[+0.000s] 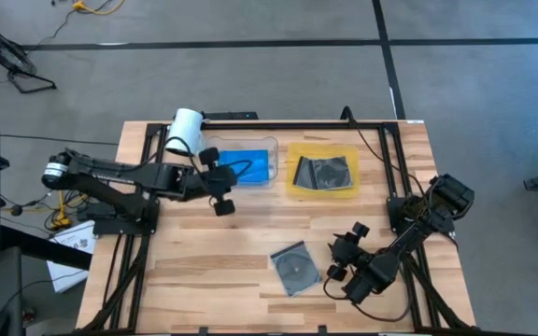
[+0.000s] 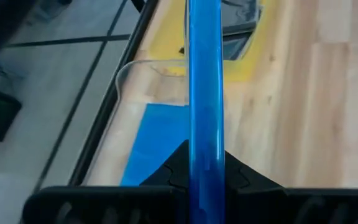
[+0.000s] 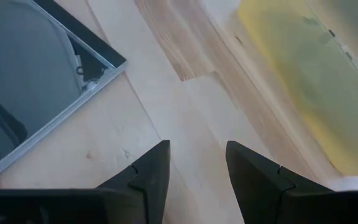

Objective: Pick & place jewel cases by type
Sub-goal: Put the blue CD case into the transparent bin

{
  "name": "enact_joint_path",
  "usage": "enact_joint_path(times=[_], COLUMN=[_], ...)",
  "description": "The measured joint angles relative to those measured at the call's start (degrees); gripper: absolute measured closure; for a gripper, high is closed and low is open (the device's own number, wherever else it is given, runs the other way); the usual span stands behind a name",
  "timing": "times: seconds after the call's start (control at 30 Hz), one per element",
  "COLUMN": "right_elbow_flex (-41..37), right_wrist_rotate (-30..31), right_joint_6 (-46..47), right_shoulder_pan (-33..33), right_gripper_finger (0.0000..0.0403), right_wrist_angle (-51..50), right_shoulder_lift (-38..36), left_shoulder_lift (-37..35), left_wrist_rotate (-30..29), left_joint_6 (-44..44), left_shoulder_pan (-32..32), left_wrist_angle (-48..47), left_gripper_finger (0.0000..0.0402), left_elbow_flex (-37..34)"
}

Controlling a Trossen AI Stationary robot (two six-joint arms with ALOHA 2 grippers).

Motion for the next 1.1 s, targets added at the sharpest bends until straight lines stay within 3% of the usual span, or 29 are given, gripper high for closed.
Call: enact_joint_path(times=[0.3, 0.7, 1.1], right_elbow_flex=[0.0, 0.0, 0.0], right_wrist_rotate=[-0.02, 0.02, 0.13], right_joint_6=[-0.91, -1.0, -0.96], right_shoulder_pan=[0.0, 0.0, -0.6], right_gripper_finger=[0.0253, 0.0253, 0.0253], right_wrist_angle=[-0.01, -0.04, 0.43], right_shoulder_lift=[0.0, 0.0, 0.0], left_shoulder_lift=[-0.5, -0.42, 1.09], left_wrist_rotate=[1.83, 20.13, 32.38], left_joint_6=[12.7, 24.51, 26.34], left_shoulder_pan=[8.2, 22.71, 31.83], left_wrist_angle=[-1.24, -1.94, -0.41], left_gripper_finger=[0.0385, 0.0385, 0.0385], left_elbow_flex=[0.0, 0.02, 0.07])
